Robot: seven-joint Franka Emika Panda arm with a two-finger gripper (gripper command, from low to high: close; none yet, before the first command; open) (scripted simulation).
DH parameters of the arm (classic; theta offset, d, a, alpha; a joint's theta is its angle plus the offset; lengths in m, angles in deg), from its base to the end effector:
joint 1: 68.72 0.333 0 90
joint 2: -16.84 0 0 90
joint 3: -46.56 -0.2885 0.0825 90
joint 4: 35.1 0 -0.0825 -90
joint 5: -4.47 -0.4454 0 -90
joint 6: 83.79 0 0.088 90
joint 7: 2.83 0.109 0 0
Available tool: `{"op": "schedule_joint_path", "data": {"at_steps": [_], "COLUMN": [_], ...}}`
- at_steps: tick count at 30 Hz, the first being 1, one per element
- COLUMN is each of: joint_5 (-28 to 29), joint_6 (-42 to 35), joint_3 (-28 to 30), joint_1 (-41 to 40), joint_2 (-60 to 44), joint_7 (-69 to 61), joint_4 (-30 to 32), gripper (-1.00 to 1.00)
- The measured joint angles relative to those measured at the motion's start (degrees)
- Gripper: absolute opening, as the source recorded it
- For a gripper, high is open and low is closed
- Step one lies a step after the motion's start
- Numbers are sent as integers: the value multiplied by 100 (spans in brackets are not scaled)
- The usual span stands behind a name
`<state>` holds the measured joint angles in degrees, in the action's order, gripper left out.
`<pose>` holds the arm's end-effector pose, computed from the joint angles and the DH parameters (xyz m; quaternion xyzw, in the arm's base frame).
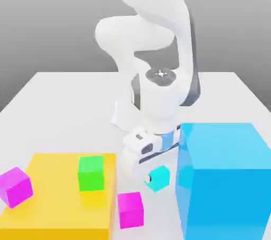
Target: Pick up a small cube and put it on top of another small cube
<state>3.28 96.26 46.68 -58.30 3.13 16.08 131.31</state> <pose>0.3132 0.0549 0.0390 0.9963 -0.0854 -0.0005 0.0004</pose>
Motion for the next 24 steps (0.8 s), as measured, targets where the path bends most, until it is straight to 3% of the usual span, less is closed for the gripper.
{"op": "schedule_joint_path", "data": {"at_steps": [10, 24], "joint_5": [129, 58], "joint_6": [-1417, -2752], "joint_3": [111, 628], "joint_1": [26, -388], "joint_2": [1648, 1451], "joint_7": [-43, -3480], "joint_4": [229, -1292], "gripper": [-100, -100]}}
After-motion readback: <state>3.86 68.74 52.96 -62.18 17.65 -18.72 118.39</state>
